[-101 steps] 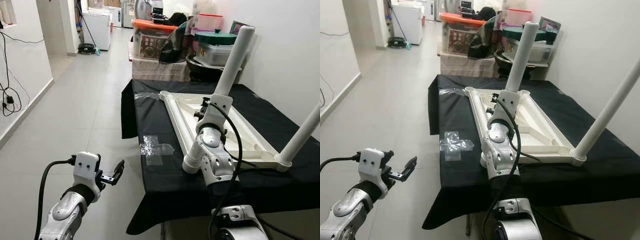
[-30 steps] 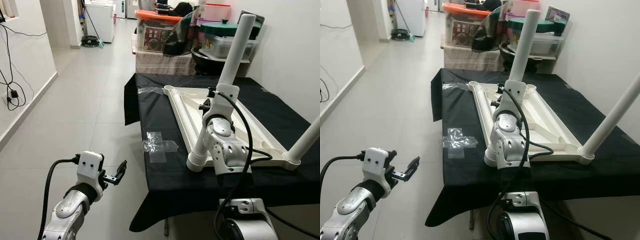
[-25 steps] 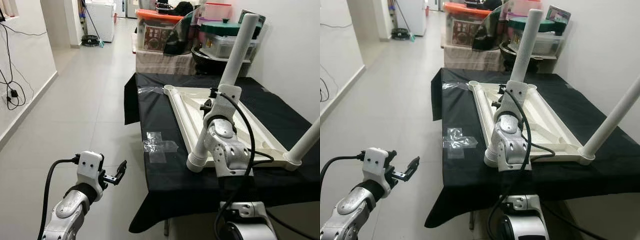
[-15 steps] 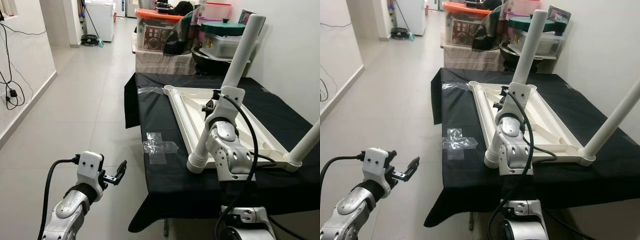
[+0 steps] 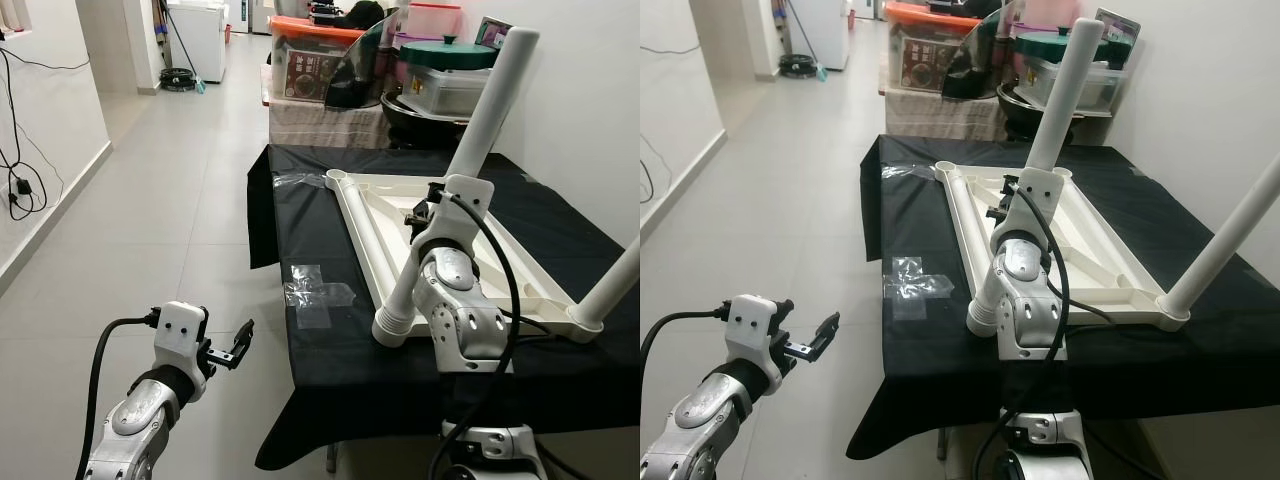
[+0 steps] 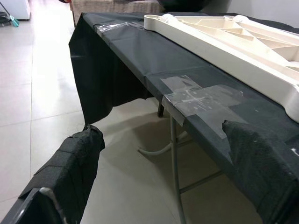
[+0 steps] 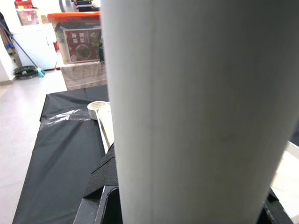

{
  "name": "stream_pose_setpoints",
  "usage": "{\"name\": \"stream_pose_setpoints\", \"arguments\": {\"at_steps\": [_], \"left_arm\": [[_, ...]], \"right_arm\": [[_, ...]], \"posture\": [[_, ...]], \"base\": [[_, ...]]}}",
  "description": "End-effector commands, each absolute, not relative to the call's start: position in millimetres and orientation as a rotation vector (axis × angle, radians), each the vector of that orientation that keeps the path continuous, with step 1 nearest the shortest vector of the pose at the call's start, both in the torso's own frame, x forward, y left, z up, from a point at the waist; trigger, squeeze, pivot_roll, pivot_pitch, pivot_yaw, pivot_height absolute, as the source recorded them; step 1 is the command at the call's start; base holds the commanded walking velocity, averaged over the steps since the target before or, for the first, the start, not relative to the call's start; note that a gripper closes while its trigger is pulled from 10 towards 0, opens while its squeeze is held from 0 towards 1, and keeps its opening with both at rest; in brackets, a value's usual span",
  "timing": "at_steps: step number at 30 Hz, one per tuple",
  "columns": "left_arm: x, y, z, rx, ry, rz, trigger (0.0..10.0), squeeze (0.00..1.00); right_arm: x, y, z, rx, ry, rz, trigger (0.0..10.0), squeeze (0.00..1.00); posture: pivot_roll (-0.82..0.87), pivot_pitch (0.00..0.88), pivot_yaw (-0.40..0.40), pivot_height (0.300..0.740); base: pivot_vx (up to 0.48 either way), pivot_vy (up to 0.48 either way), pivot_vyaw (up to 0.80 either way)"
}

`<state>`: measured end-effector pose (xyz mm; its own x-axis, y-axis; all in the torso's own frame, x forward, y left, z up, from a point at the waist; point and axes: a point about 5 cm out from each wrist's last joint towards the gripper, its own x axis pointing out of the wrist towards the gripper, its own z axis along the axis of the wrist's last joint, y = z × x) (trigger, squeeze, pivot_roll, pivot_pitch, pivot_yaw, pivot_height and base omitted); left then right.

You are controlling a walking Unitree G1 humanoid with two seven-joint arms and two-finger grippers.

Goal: Building children table

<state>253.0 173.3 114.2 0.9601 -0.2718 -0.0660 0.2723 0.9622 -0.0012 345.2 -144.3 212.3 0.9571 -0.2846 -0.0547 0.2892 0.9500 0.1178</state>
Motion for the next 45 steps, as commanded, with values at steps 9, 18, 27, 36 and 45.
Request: {"name": "stream_pose_setpoints", "arguments": {"at_steps": [9,18,27,36,45], "left_arm": [[252.5,169.3,114.2,-0.019,0.062,-0.309,10.0,0.00],[251.7,170.8,115.5,-0.017,0.054,-0.305,10.0,0.00],[251.8,171.7,114.8,-0.009,0.061,-0.296,10.0,0.00],[251.4,171.8,113.9,-0.012,0.062,-0.296,10.0,0.00],[250.4,170.4,114.7,-0.024,0.058,-0.307,10.0,0.00]], "right_arm": [[341.7,-148.9,176.0,0.087,0.188,-0.316,10.0,0.00],[344.5,-151.2,179.1,0.081,0.167,-0.328,10.0,0.00],[344.8,-151.7,178.6,0.079,0.168,-0.330,10.0,0.00],[345.3,-152.2,176.7,0.078,0.172,-0.329,10.0,0.00],[350.8,-156.3,181.6,0.078,0.159,-0.340,10.0,0.00]], "posture": [[0.08,0.000,-0.088,0.740],[0.08,0.000,-0.090,0.740],[0.09,0.000,-0.090,0.740],[0.09,0.000,-0.090,0.740],[0.09,0.000,-0.092,0.740]], "base": [[0.000,0.000,0.00],[0.240,0.000,0.00],[0.000,0.000,0.00],[0.000,0.000,0.00],[0.062,0.000,0.00]]}}
